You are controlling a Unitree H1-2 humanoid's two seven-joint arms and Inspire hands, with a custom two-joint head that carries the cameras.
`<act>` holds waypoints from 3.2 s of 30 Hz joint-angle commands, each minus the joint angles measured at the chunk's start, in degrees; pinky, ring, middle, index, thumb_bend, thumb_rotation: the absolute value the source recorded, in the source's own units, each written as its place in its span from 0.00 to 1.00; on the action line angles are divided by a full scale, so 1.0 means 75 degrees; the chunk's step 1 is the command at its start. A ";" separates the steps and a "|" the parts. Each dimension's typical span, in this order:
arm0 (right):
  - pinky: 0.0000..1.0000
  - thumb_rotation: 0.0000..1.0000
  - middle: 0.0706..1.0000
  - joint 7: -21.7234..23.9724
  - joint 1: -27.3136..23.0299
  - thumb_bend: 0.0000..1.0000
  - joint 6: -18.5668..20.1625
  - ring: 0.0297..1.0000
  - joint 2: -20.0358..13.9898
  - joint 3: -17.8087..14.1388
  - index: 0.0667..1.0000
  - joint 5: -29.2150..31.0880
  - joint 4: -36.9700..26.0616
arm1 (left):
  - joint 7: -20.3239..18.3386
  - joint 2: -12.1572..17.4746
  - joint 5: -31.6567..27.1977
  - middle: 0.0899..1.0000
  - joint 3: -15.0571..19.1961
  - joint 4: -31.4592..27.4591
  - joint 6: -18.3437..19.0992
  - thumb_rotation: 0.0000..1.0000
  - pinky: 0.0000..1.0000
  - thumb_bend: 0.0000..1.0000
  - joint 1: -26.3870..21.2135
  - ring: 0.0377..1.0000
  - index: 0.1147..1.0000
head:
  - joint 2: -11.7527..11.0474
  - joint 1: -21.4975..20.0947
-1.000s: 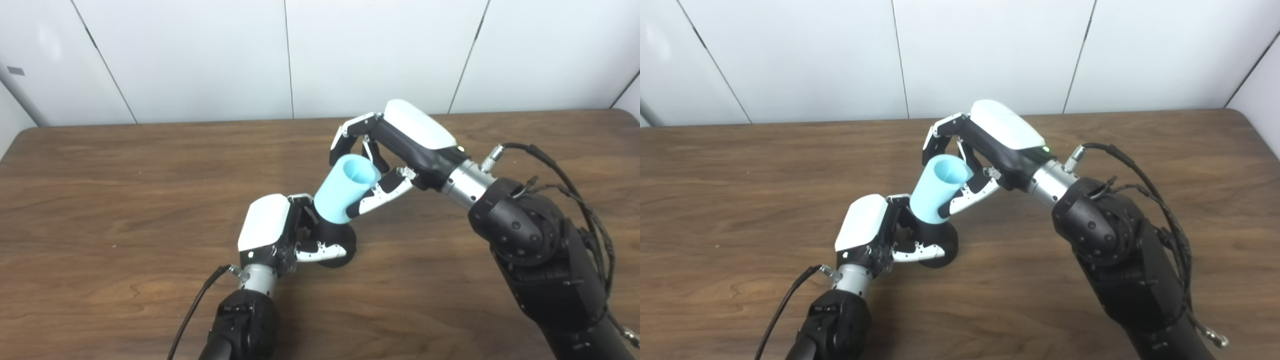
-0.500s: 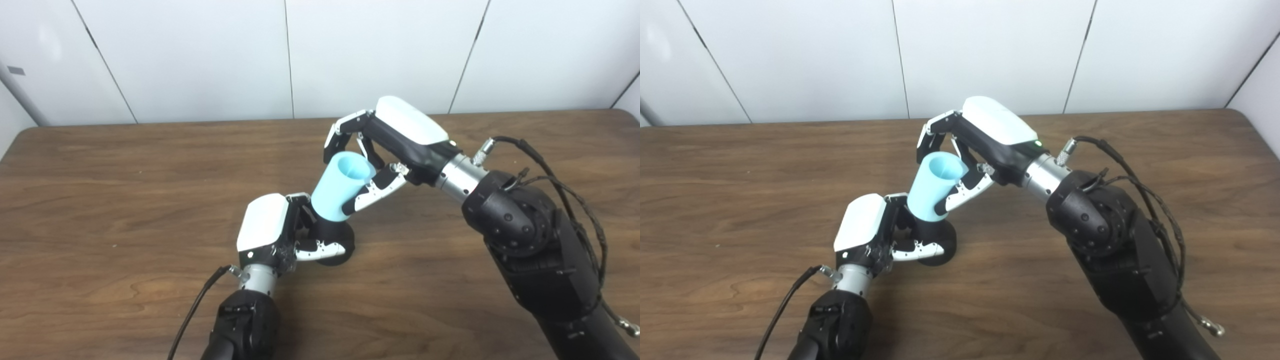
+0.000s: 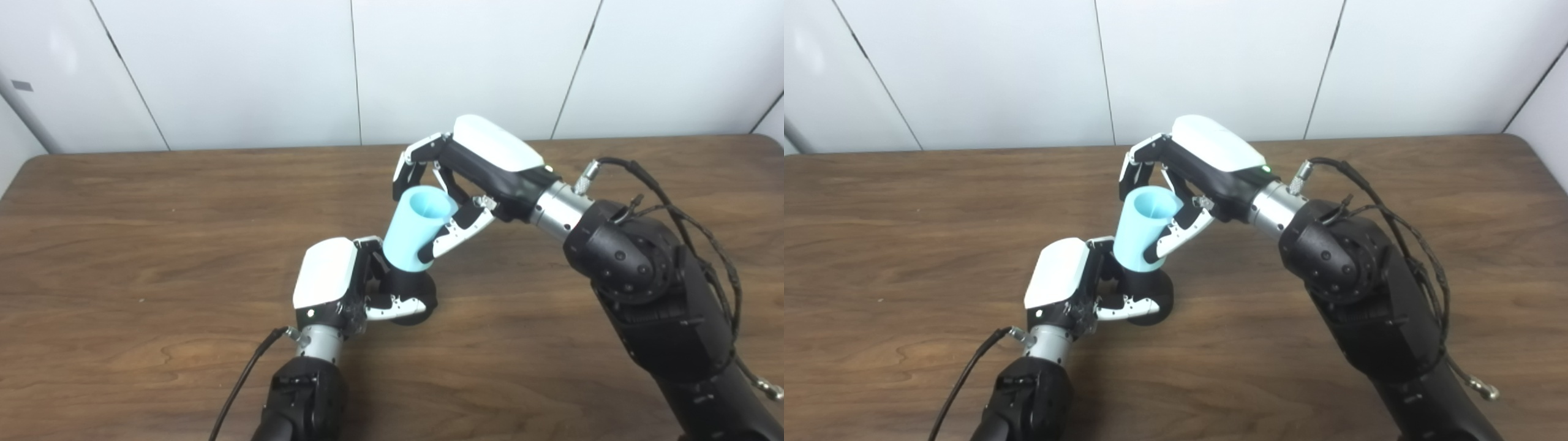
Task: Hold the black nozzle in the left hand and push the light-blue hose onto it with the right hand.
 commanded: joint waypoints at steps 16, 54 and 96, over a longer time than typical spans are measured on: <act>0.30 0.00 0.39 0.0739 -0.0770 0.53 0.0078 0.31 -0.0403 0.0283 0.46 -0.0512 -0.0201 | -0.0416 0.0014 0.0133 0.37 -0.0301 0.0076 0.0010 0.00 0.34 0.53 0.0121 0.43 0.43 | 0.0081 -0.0054; 0.96 0.44 0.86 0.1512 -0.0701 1.00 0.0294 1.00 -0.0662 0.0445 0.80 -0.1015 -0.0547 | -0.0510 -0.0153 0.0121 0.39 -0.0159 0.0023 0.0119 0.00 0.34 0.53 0.0172 0.41 0.42 | 0.0127 -0.0065; 1.00 0.94 1.00 0.0360 0.1036 0.82 -0.1768 1.00 -0.1749 -0.0614 1.00 -0.0273 -0.1399 | -0.0701 0.0013 0.0123 0.43 0.0002 0.0029 0.0060 0.00 0.41 0.53 0.0053 0.50 0.42 | 0.0115 0.0047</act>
